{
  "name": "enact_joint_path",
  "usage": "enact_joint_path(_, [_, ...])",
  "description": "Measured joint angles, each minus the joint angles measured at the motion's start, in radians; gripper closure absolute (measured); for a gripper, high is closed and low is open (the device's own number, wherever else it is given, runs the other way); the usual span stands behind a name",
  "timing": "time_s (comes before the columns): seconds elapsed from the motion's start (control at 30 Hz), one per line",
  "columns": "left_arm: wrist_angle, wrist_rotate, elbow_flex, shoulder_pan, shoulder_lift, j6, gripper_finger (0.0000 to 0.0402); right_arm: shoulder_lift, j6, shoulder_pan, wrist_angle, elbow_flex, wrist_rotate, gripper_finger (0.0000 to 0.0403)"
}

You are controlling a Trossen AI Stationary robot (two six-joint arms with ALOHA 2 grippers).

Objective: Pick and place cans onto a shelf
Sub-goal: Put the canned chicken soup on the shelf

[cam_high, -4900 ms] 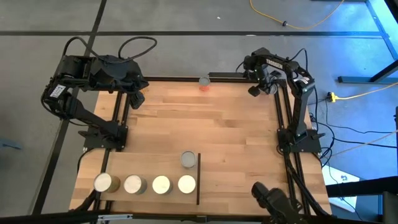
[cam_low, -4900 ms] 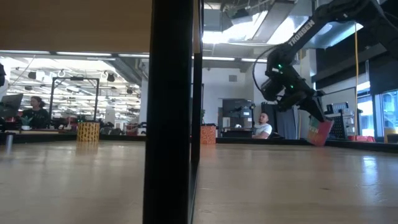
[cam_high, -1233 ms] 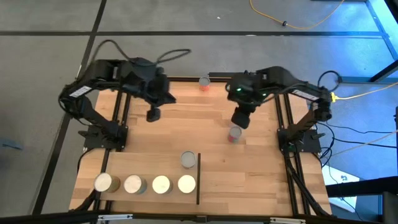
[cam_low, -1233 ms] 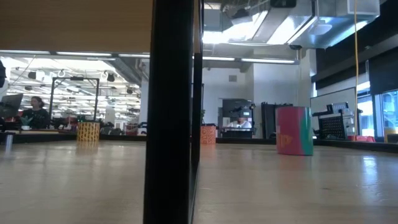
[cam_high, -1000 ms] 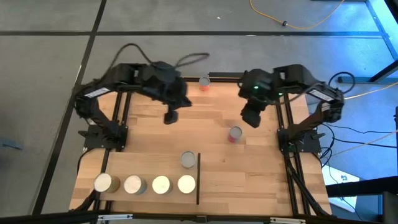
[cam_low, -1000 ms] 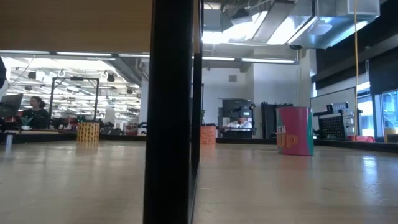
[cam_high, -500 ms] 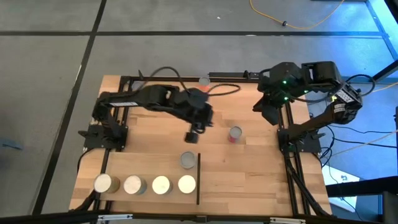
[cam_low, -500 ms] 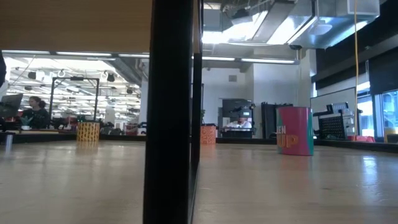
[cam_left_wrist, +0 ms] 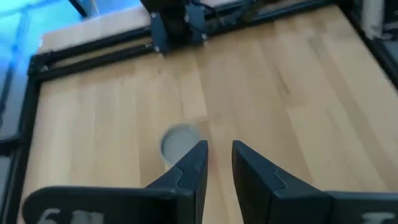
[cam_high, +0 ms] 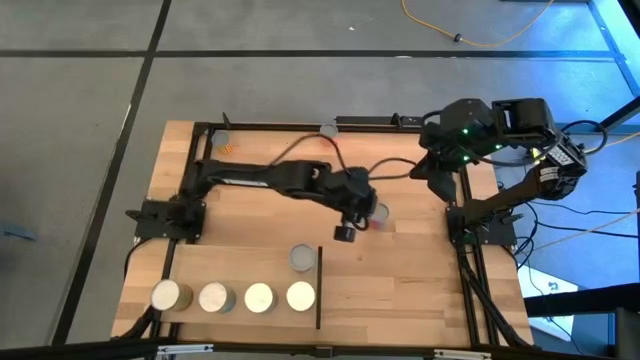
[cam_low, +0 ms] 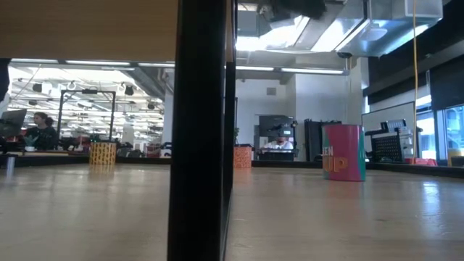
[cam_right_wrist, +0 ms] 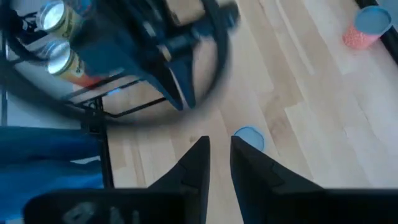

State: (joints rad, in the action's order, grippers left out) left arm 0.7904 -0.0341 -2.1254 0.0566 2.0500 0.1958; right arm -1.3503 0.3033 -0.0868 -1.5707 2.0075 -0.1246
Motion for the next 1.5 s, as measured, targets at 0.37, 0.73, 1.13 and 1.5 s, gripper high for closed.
enact_joint_path(0.37, [-0.129,-0.011,0.000,0.013,0.156,0.151,0.0335,0.068,-0.077,0.000,-0.003,0.000,-0.006,0.0338])
enact_joint_path(0.73, [-0.173,-0.125,0.000,0.012,0.260,0.244,0.0335,0.088,-0.080,0.000,0.003,0.000,0.000,0.0338])
enact_joint_path(1.13, [-0.180,-0.095,0.000,-0.015,0.268,0.259,0.0335,0.088,-0.107,0.000,0.001,0.000,0.000,0.0338])
enact_joint_path(1.5, [-0.216,-0.075,0.080,-0.027,0.268,0.233,0.0335,0.088,-0.129,0.000,0.000,0.000,0.001,0.0338])
